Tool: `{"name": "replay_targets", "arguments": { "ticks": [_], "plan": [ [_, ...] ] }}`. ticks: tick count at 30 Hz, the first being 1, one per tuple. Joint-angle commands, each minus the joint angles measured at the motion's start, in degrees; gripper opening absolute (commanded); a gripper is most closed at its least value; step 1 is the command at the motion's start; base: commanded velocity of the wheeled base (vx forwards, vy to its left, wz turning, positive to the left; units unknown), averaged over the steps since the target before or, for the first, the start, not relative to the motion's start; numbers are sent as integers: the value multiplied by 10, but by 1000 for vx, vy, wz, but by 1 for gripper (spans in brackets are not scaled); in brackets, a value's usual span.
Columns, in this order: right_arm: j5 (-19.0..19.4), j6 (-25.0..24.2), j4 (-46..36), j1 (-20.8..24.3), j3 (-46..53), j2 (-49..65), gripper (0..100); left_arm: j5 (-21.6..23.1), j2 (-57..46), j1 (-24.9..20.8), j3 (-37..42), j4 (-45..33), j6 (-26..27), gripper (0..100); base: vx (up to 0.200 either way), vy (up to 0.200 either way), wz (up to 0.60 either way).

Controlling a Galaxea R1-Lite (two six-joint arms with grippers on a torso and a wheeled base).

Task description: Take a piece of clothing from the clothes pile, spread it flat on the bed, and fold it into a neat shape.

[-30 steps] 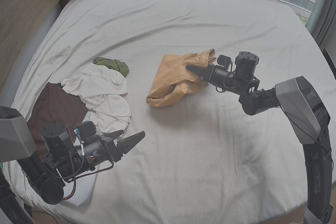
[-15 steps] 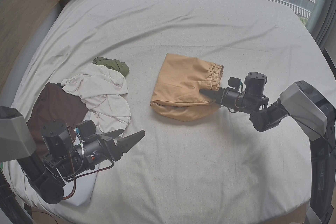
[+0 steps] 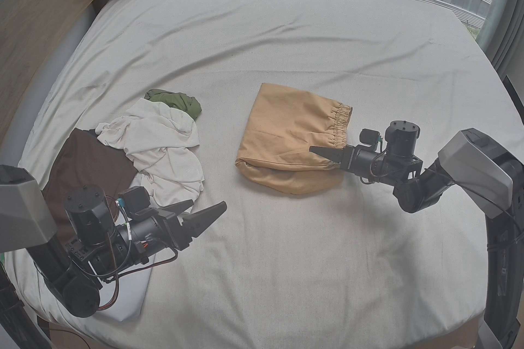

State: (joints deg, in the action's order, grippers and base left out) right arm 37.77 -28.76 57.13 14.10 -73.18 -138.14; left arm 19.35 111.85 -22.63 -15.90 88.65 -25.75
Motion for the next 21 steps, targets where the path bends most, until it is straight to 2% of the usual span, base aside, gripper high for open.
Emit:
{"name": "replay_targets", "arguments": {
  "ticks": [1,4,10,12,17,21],
  "plan": [
    [-16,30,26,0,86,46,100,0,-1,0,2,0,1,100,0,0,0],
    [-19,58,73,-1,166,69,100,0,-18,-1,5,0,0,100,0,0,0],
    [-19,63,153,-1,278,123,100,0,-35,-6,13,0,1,100,0,0,0],
    [-19,77,190,-1,352,167,100,0,-40,-7,32,0,7,100,0,0,0],
    [-19,99,236,-1,441,227,100,1,-63,-8,52,0,24,100,0,0,0],
    [-45,108,278,-1,560,321,100,7,-115,-10,77,0,40,100,0,0,0]
  ]
}}
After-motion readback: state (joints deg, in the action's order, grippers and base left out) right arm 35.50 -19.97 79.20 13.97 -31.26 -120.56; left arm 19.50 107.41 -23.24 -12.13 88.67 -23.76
